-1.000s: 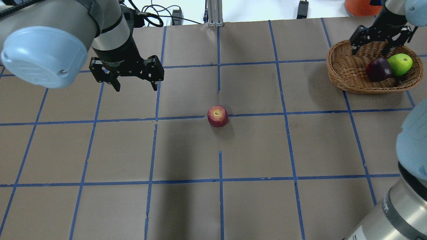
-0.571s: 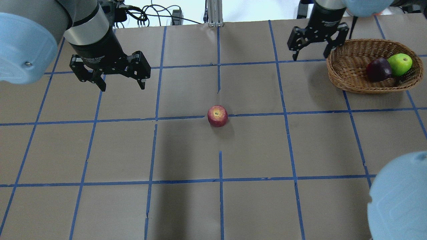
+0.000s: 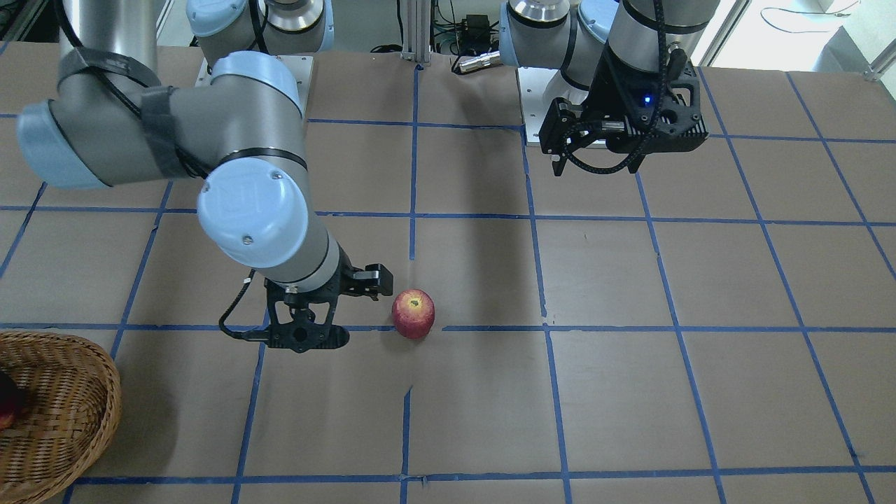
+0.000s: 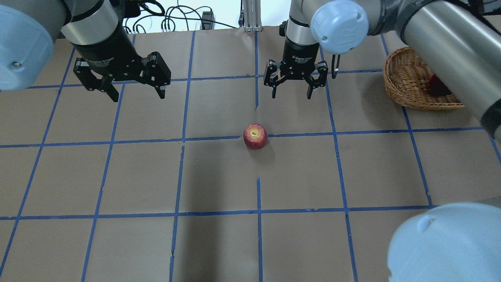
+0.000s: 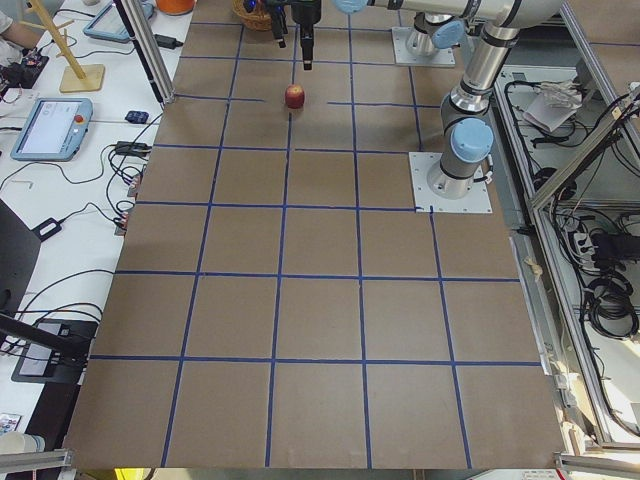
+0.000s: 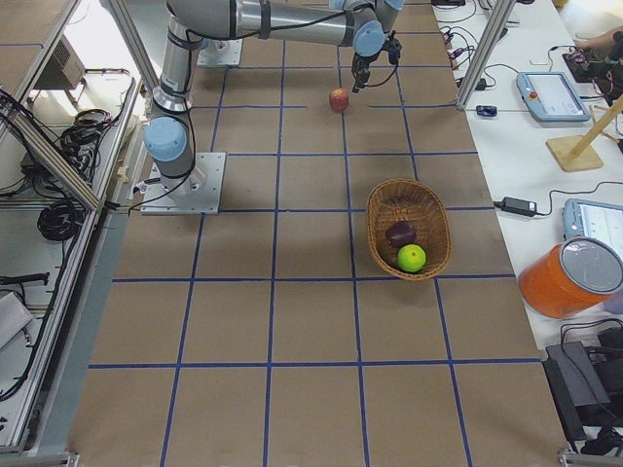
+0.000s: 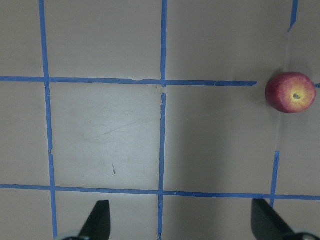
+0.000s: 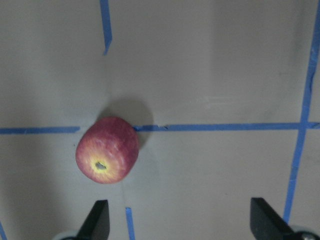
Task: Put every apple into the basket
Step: 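Lower the right gripper onto the light red apple and grasp it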
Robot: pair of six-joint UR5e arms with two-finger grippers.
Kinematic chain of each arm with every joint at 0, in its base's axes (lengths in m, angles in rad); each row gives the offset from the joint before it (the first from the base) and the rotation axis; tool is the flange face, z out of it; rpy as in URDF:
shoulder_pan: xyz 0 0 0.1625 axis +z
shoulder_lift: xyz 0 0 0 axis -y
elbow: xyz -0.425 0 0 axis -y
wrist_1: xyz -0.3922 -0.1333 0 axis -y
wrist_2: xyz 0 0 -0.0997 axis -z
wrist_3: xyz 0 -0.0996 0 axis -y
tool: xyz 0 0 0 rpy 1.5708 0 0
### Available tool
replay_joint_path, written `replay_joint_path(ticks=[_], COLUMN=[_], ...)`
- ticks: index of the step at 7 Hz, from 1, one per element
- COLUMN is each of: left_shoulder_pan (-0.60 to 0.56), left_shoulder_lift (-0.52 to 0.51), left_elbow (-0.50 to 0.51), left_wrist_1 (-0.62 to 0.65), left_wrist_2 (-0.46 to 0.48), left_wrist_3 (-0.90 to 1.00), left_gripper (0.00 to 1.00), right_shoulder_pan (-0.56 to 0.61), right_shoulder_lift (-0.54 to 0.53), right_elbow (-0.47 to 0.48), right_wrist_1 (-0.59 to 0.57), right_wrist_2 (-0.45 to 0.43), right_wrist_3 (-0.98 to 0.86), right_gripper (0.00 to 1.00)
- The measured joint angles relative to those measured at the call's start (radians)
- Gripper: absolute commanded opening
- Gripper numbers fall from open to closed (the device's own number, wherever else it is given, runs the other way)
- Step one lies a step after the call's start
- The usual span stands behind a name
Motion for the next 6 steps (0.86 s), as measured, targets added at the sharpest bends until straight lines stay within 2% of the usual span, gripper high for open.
replay_joint_path(ticks=[3, 6], left_shoulder_pan=[0.014, 0.02], left_shoulder_lift=[0.007, 0.007], left_elbow=[-0.009, -0.014], left_wrist_1=[0.005, 0.008], left_wrist_2=[0.001, -0.005], left_wrist_3=[0.002, 0.003], left_gripper=[1.0, 1.0], right_shoulder_pan=[0.102, 0.117], right_shoulder_lift=[0.107, 0.151], right_elbow=[0.006, 0.037], right_wrist_1=[-0.115, -0.137], right_wrist_2=[-0.002, -0.001], right_wrist_3=[0.13, 0.15], right_gripper=[1.0, 1.0])
